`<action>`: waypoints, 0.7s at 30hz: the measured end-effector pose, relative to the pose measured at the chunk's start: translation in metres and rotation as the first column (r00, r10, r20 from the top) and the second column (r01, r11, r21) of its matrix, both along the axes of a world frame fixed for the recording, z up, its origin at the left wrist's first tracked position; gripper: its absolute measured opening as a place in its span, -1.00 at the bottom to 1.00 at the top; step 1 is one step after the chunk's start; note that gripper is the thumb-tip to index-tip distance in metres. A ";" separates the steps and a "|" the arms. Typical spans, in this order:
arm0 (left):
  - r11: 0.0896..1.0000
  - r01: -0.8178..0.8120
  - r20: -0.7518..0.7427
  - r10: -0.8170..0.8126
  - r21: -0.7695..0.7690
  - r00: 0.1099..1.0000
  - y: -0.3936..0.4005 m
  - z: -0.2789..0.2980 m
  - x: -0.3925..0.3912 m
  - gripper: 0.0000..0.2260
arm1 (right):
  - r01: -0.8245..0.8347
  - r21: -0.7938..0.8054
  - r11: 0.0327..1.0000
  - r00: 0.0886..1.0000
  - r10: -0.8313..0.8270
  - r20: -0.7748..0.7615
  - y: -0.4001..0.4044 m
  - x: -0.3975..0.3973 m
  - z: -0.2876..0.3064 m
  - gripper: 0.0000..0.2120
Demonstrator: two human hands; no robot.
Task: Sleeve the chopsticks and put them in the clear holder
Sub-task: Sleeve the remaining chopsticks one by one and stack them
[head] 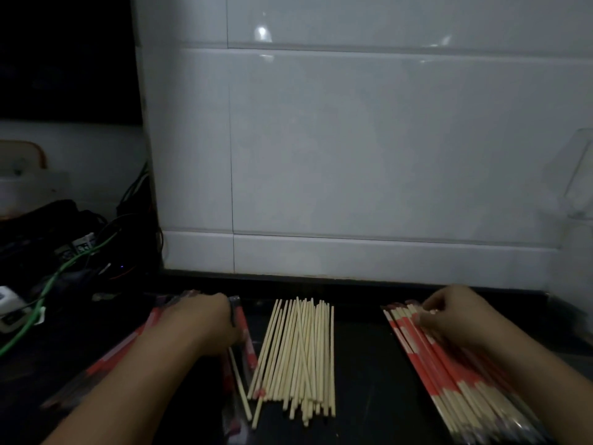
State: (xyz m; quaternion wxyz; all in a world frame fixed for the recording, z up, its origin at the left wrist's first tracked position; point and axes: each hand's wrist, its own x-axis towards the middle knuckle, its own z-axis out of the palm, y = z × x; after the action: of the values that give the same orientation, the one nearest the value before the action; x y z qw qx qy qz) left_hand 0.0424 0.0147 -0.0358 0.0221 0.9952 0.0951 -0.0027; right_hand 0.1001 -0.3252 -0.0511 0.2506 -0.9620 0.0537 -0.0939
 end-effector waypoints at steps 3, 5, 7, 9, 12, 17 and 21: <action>1.000 0.018 0.015 -0.018 0.001 1.000 -0.006 -0.005 0.003 -0.67 | 0.008 -0.082 0.997 0.972 0.012 0.233 0.015 -0.012 0.008 -0.70; 0.999 0.042 0.043 -0.042 0.002 0.998 -0.006 -0.010 0.007 -0.77 | -0.109 -0.061 0.992 0.937 0.123 0.328 0.040 -0.031 0.012 -0.78; 0.998 0.055 0.057 -0.055 0.001 0.997 -0.008 -0.014 0.010 -0.85 | -0.243 -0.098 0.965 0.918 0.261 0.297 0.066 -0.048 0.010 -0.81; 0.998 0.058 0.095 -0.057 -0.008 0.994 -0.007 -0.016 0.013 -0.77 | -0.356 -0.157 0.921 0.904 0.382 0.194 0.085 -0.059 0.002 -0.83; 0.998 0.060 0.164 -0.058 -0.006 0.985 -0.004 -0.016 0.014 -0.73 | -0.500 -0.201 0.842 0.846 0.525 0.097 0.097 -0.064 -0.011 -0.78; 0.988 0.102 0.201 -0.077 -0.118 0.977 -0.003 -0.019 0.019 -0.80 | -0.558 -0.218 0.800 0.805 0.586 0.089 0.097 -0.062 -0.019 -0.71; 0.977 0.102 0.175 -0.070 -0.186 0.982 -0.009 -0.021 0.020 -0.65 | -0.555 -0.200 0.807 0.806 0.582 0.109 0.100 -0.063 -0.019 -0.65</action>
State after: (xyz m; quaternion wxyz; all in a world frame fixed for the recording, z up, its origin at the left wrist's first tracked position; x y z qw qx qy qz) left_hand 0.0622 0.0056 -0.0564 0.1270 0.9882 0.0489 0.0705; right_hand 0.0374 -0.2255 -0.0705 0.1936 -0.9392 -0.2662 -0.0975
